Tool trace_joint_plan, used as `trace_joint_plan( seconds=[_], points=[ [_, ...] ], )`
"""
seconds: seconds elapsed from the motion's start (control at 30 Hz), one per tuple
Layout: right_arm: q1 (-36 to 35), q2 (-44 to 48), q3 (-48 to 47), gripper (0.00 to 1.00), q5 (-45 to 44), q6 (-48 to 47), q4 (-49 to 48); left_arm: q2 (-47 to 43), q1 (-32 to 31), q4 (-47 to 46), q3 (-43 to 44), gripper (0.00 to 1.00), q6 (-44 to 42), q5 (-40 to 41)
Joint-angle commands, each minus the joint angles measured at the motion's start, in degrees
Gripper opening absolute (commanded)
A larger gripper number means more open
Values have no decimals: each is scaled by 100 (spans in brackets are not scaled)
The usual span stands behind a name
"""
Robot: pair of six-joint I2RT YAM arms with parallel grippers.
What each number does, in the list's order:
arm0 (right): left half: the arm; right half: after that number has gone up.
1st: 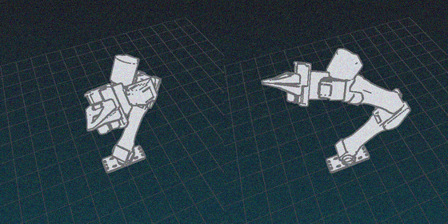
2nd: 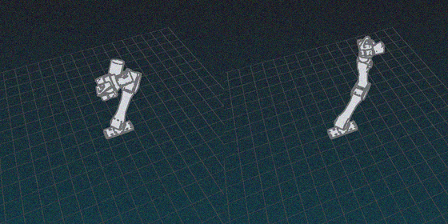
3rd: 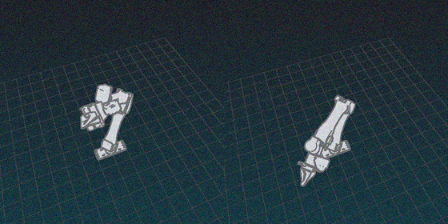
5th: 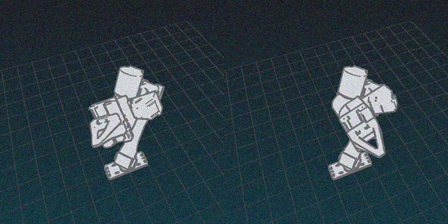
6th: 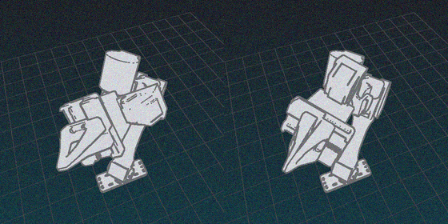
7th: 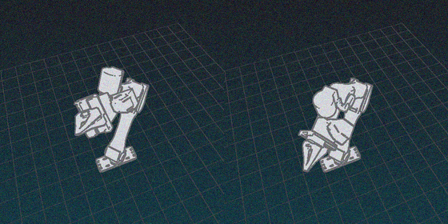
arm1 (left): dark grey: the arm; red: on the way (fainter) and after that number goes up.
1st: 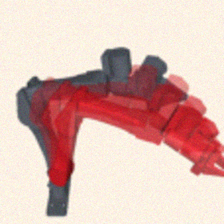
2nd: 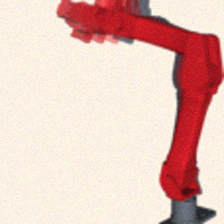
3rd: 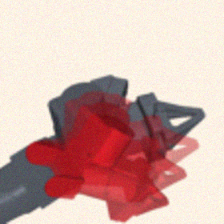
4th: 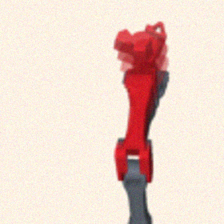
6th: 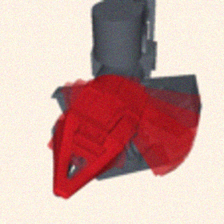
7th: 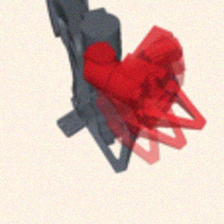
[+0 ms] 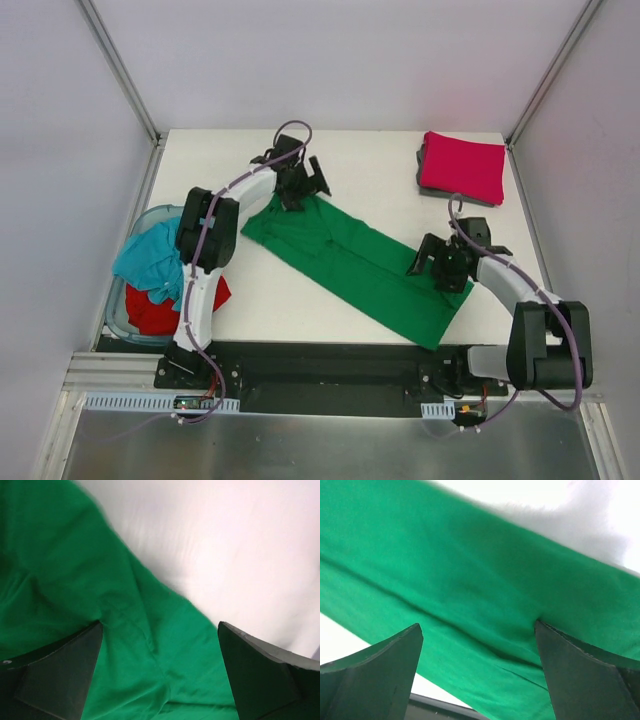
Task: Fold and stack the t-shirts
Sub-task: Rotate the tshirt 90 degrees
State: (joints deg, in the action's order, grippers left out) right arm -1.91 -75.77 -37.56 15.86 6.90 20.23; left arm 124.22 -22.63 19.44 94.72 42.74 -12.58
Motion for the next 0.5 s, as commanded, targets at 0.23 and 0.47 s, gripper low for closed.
trace_joint_plan(
  seconds=[0.23, 0.47],
  points=[
    [-2714, 809, 1128, 96, 515, 1805, -334, 3792, 31, -1437, 4864, 99, 2279, -930],
    [-4290, 722, 646, 96, -83, 2026, -652, 4251, -109, -3140, 4969, 99, 3048, -308]
  ],
)
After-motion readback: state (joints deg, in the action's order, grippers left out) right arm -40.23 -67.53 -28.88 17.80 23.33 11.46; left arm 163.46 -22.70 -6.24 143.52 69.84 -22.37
